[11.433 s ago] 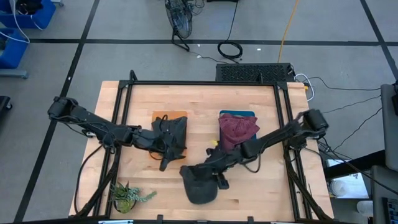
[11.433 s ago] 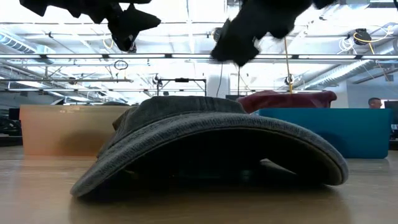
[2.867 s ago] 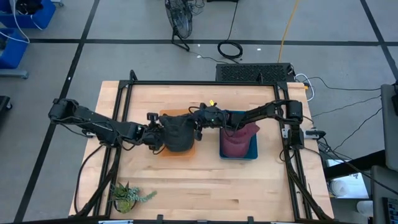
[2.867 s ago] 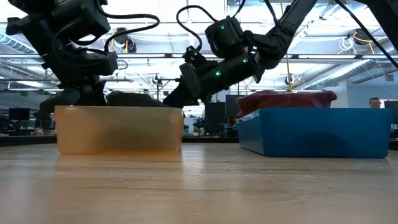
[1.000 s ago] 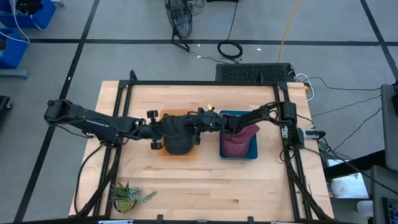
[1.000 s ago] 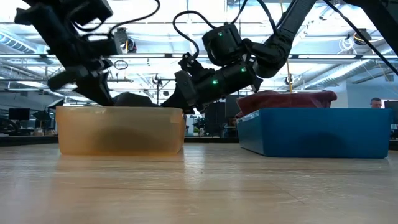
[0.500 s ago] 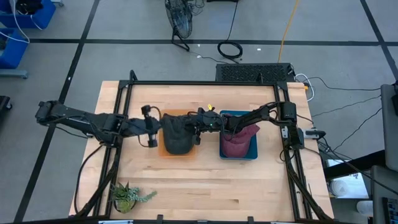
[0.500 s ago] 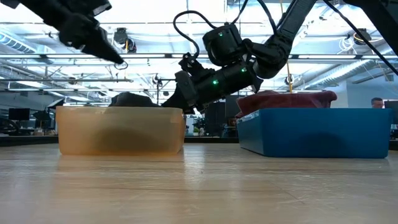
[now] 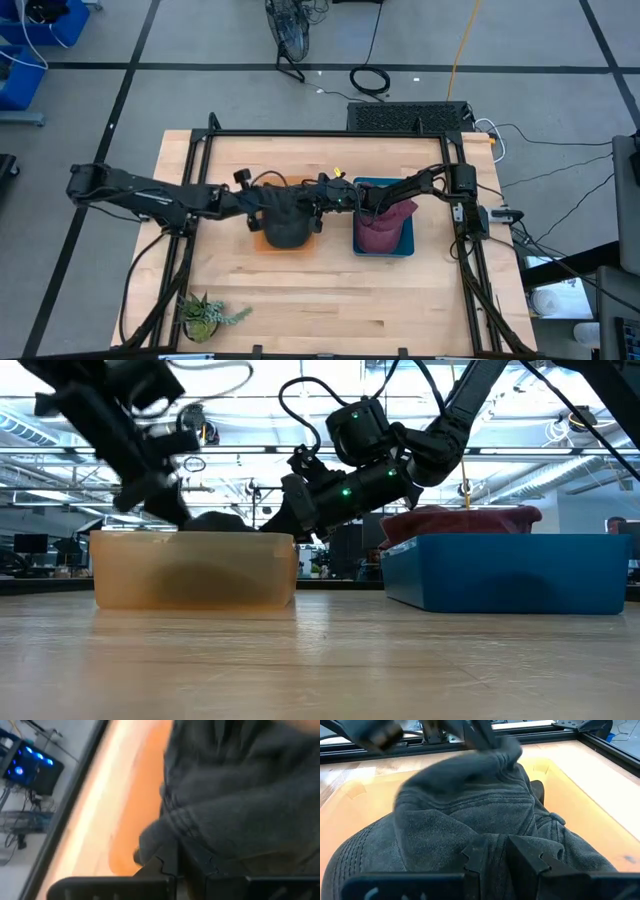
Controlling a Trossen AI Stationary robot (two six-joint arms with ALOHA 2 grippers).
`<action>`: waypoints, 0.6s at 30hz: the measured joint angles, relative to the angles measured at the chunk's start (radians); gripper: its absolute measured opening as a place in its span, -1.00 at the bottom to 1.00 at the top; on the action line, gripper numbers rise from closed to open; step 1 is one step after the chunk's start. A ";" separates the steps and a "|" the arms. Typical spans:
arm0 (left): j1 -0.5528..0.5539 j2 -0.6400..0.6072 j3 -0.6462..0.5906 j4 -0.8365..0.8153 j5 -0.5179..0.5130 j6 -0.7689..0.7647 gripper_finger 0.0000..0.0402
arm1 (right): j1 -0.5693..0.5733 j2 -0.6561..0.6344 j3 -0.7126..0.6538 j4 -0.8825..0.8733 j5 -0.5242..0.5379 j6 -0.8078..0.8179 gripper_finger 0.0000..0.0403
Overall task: Pick & Place hat
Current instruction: Put the black cap into the orange bin
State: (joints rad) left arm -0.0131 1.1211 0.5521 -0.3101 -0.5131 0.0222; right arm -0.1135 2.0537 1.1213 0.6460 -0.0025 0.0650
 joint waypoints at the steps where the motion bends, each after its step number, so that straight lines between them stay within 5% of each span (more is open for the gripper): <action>1: 0.004 0.022 -0.010 0.001 0.000 -0.003 -0.89 | 0.000 0.000 0.000 -0.001 0.000 0.000 -0.71; 18: 0.007 0.090 -0.058 0.017 0.023 -0.073 -0.98 | 0.010 -0.002 0.000 0.039 0.001 -0.053 -0.71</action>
State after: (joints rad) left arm -0.0059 1.2114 0.4942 -0.2932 -0.4896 -0.0505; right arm -0.1032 2.0514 1.1210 0.6849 -0.0017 0.0124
